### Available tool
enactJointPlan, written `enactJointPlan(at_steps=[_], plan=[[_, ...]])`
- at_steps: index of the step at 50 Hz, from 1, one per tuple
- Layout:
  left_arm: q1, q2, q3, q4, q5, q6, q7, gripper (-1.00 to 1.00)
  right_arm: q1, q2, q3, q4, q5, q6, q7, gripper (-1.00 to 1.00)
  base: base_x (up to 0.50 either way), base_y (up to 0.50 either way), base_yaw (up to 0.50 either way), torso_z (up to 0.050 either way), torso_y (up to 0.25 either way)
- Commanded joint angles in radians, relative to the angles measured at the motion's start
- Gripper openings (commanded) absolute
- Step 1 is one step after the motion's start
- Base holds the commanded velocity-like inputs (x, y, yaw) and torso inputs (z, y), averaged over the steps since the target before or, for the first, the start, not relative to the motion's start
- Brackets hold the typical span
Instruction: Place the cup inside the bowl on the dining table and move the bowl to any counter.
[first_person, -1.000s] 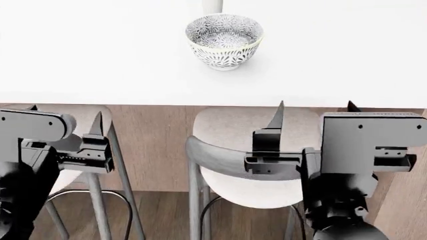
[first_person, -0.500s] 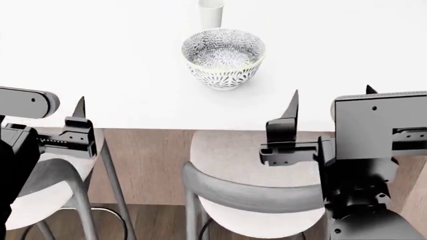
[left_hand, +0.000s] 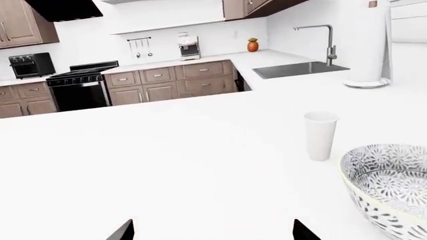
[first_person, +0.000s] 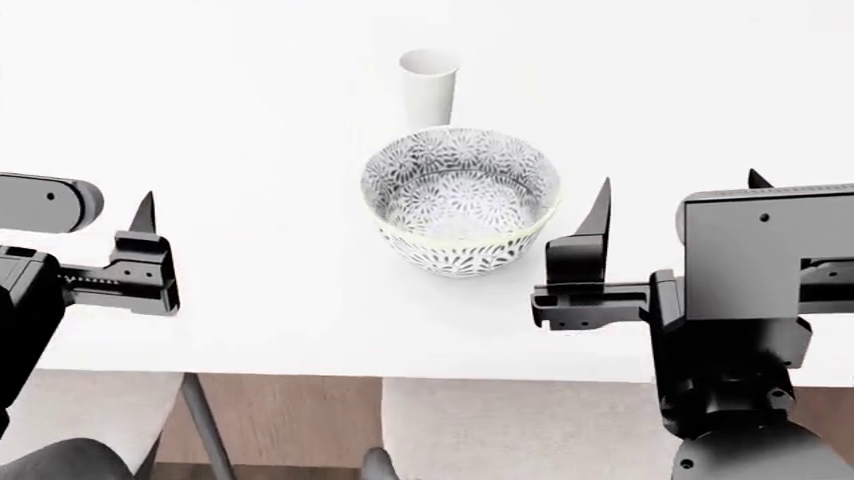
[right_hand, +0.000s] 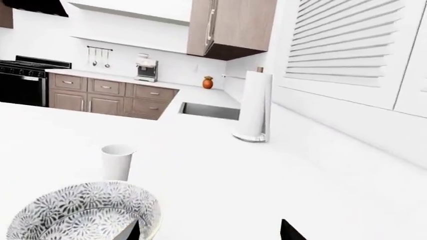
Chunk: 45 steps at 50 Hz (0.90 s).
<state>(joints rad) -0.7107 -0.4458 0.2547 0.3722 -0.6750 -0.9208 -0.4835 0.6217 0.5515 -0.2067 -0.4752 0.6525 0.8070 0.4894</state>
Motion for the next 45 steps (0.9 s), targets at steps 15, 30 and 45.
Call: enactJointPlan(at_steps=[15,30,45], plan=[[-0.002,-0.002,0.004,-0.003,-0.009,-0.002,-0.003,1.00,0.000,0.002,-0.013,0.006,-0.004,-0.009,-0.007,1.00,0.50,-0.17,0.00,0.000,0.001],[-0.003,-0.003,0.010,-0.007,-0.011,0.000,-0.002,1.00,-0.001,0.006,-0.013,0.012,-0.003,-0.008,-0.005,1.00,0.45,-0.06,0.00,0.000,0.001],[-0.004,-0.005,0.019,-0.011,-0.013,-0.001,-0.001,1.00,0.002,0.010,-0.019,0.008,-0.002,0.001,0.002,1.00,0.31,-0.02,0.00,0.000,0.001]])
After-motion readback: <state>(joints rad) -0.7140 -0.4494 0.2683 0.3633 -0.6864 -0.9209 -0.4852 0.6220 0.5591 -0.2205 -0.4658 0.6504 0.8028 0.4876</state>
